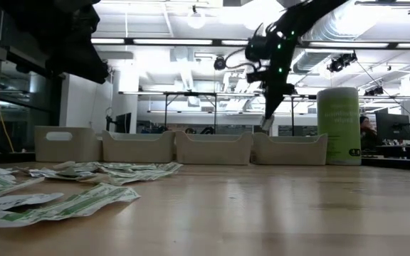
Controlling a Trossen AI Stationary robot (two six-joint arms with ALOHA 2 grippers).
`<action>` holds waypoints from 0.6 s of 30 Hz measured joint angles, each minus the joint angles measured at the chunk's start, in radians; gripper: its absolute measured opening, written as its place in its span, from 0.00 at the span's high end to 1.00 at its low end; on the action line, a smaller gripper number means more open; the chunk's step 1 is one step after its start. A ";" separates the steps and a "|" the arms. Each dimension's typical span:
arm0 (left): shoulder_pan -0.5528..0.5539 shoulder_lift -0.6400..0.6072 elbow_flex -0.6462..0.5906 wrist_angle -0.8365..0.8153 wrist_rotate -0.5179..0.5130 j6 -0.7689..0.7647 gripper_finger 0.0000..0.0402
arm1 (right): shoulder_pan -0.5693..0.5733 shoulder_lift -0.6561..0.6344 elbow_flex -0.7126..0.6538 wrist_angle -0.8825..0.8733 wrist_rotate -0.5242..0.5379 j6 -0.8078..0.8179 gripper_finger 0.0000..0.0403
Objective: Pick & Place First Aid Supplies
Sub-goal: Put the green bandage into the right gray bin
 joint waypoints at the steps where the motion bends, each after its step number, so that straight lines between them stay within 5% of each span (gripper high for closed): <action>1: 0.000 0.000 0.000 0.000 -0.005 -0.006 0.72 | -0.008 0.014 0.000 0.002 -0.008 -0.010 1.00; 8: 0.000 0.000 0.000 -0.002 -0.025 -0.056 0.72 | -0.046 0.089 0.000 0.004 0.015 -0.060 1.00; 18: 0.000 0.000 0.000 -0.006 -0.059 -0.101 0.72 | -0.093 0.148 0.000 -0.005 0.002 0.222 1.00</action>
